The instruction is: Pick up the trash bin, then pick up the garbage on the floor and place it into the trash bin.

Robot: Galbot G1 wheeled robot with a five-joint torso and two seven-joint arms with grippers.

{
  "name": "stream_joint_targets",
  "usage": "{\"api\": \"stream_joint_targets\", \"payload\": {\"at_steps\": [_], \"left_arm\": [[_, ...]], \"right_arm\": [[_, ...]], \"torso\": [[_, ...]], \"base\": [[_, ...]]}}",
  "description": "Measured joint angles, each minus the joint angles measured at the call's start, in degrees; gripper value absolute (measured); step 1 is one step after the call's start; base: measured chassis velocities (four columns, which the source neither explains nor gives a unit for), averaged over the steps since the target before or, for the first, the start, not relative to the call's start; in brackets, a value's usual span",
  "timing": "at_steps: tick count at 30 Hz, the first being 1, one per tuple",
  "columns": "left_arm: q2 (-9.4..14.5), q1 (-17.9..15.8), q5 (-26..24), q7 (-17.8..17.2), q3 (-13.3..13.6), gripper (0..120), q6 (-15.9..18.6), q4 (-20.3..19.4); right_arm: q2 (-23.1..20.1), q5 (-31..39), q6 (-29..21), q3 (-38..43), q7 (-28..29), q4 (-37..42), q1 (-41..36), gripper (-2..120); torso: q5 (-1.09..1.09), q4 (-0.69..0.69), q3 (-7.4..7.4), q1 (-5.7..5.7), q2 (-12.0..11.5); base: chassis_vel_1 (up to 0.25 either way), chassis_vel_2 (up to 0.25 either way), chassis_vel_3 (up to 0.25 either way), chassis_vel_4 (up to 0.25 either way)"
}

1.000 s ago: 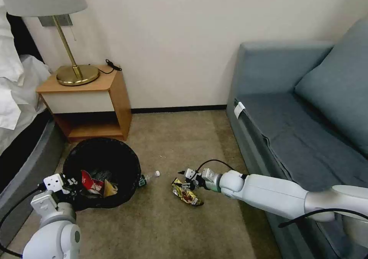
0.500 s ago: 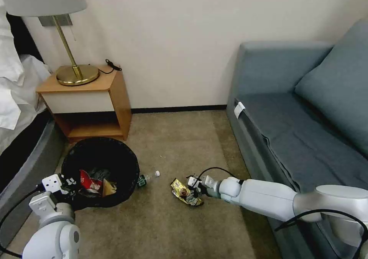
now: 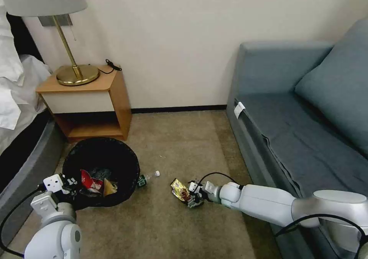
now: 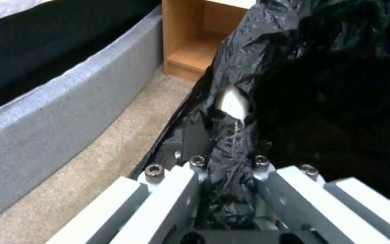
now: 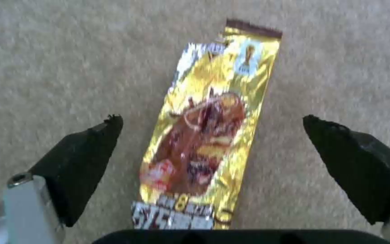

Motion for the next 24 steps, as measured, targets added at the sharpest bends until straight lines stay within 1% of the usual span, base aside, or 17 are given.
{"api": "stream_joint_targets", "payload": {"at_steps": [11, 17, 24], "left_arm": [[0.0, -0.18, -0.06, 0.12, 0.09, 1, -0.21, 0.23], [0.0, -0.15, 0.01, 0.13, 0.45, 1, -0.67, 0.27], [0.0, -0.09, 0.02, 0.15, 0.35, 1, -1.07, 0.3]], "right_arm": [[0.18, -0.36, -0.15, 0.98, -0.12, -2.29, -2.68, 100], [1.89, -1.3, 0.7, 1.44, -0.44, -4.95, -4.64, 100], [2.9, -1.77, 1.13, 1.85, -0.82, -6.27, -4.79, 100]], "torso": [[0.0, 0.0, 0.0, 0.0, 0.0], [0.0, 0.0, 0.0, 0.0, 0.0], [0.0, 0.0, 0.0, 0.0, 0.0]], "base": [[0.0, 0.0, 0.0, 0.0], [0.0, 0.0, 0.0, 0.0], [0.0, 0.0, 0.0, 0.0]]}}
